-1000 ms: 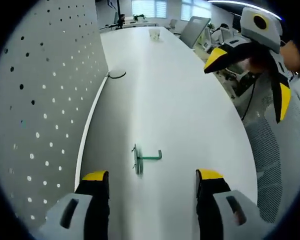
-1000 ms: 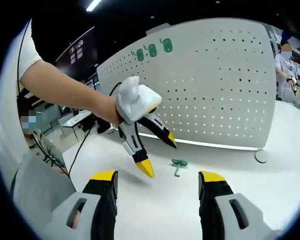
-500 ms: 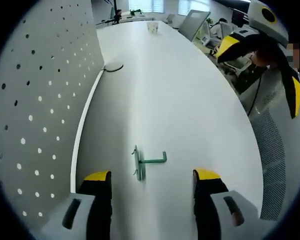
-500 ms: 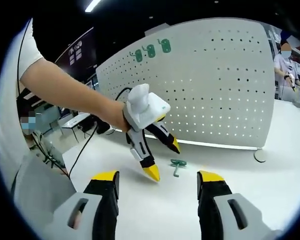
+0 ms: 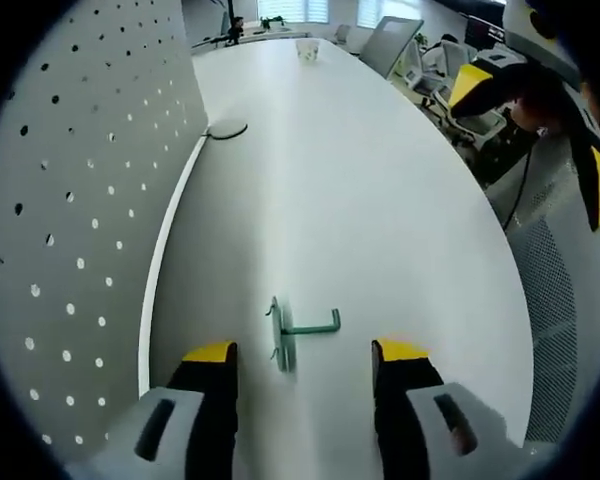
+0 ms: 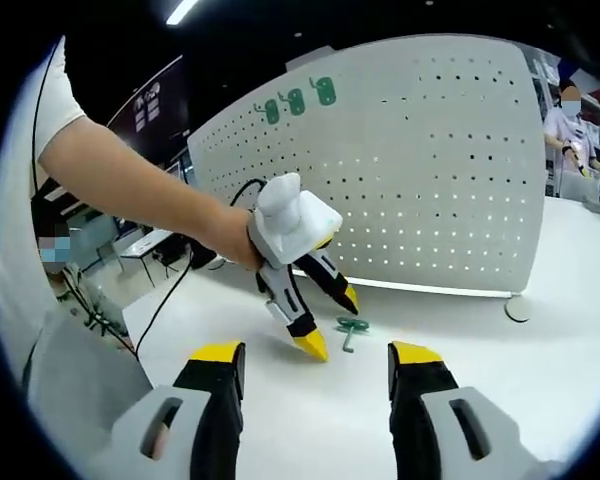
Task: Insert the hook assembly into the mounting plate slot until the hook locks in place.
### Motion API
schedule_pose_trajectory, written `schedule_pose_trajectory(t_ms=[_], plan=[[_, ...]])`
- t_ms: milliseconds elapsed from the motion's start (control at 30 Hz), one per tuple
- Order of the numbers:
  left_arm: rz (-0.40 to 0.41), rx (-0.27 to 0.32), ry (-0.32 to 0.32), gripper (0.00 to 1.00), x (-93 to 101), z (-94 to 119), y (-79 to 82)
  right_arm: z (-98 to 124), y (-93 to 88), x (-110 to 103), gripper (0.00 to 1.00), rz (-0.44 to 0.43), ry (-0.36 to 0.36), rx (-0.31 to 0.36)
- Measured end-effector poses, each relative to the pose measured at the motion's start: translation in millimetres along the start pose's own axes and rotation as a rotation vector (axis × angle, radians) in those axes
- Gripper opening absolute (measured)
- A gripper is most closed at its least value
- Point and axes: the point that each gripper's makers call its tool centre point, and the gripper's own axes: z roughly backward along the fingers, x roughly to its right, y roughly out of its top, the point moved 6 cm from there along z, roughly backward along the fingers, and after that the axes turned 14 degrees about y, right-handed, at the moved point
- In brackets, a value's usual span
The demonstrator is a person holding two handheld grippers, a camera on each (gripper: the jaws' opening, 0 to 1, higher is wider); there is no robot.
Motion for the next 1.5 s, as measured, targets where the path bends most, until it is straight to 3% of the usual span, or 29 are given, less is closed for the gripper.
schedule_pose_trajectory(t_ms=[133, 300, 433, 867, 1500], plan=[[0.048, -0.006, 0.022, 0.40, -6.5, 0.1, -0.1, 0.5, -0.1, -0.5, 0.55, 0.004, -0.002, -0.003], [0.049, -0.012, 0.031, 0.31, -7.2, 0.4, -0.4, 0.4, -0.9, -1.8, 0.56, 0.005, 0.001, -0.009], [0.046, -0.027, 0.038, 0.16, -7.7, 0.5, -2.5, 0.5, 0.1, -1.8, 0.57, -0.002, 0.000, -0.002], [0.062, -0.060, 0.072, 0.05, -7.5, 1.6, -3.2, 1.9, -0.9, -1.1, 0.56, 0.008, -0.008, -0.017], [0.049, -0.054, 0.082, 0.02, -7.1, 2.2, -4.3, 0.3, -3.0, -0.8, 0.56, 0.004, -0.004, -0.025]])
